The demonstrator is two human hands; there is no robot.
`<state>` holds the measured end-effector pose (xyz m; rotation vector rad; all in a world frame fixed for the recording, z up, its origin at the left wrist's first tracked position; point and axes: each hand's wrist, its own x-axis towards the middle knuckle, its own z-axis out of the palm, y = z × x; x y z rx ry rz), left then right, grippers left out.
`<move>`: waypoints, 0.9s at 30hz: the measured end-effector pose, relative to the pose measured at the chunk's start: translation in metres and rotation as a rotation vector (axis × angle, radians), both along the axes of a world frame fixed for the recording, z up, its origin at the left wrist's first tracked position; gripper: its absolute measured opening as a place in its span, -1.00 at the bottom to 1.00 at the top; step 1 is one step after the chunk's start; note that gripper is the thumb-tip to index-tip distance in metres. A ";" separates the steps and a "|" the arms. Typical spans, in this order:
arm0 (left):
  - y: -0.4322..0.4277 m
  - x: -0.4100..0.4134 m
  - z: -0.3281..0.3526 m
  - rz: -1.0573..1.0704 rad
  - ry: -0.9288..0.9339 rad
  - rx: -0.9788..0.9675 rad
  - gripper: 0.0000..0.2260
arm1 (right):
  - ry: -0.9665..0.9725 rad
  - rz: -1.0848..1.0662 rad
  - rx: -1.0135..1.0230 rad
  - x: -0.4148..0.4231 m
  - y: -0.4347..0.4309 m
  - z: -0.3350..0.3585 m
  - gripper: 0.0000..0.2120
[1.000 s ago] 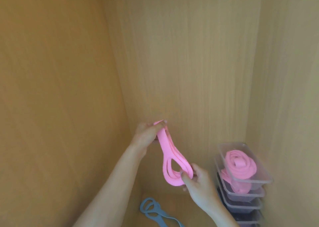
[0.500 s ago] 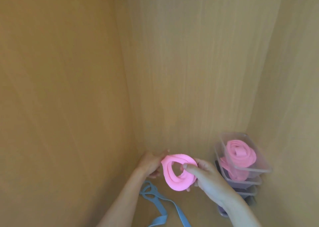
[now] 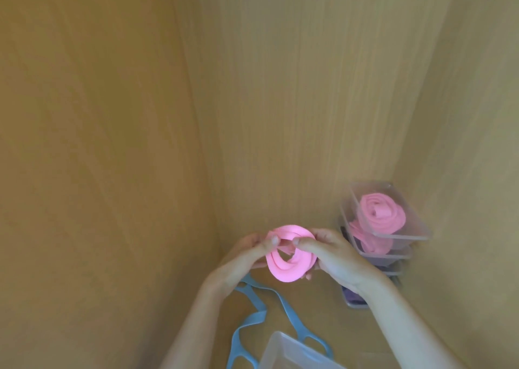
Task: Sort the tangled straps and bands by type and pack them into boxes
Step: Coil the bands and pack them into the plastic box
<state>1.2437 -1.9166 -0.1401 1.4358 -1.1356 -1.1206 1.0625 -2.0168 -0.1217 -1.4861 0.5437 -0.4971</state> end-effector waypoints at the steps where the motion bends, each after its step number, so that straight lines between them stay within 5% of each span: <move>1: 0.001 -0.002 0.001 0.005 0.001 0.004 -0.50 | 0.003 0.012 -0.004 0.000 -0.001 0.000 -0.82; 9: 0.001 -0.011 -0.006 0.077 0.096 0.050 -0.52 | 0.060 0.037 -0.064 -0.004 -0.002 -0.006 -0.80; 13: 0.000 -0.013 -0.012 0.119 0.124 0.044 -0.72 | 0.113 -0.008 -0.178 -0.004 -0.004 -0.018 -0.91; 18: -0.003 -0.014 -0.018 0.304 0.222 0.078 -0.48 | 0.123 -0.142 -0.209 -0.001 -0.002 -0.032 -0.79; 27: -0.007 -0.011 -0.024 0.431 0.387 -0.010 -0.57 | 0.132 -0.189 -0.317 0.006 0.005 -0.044 -0.85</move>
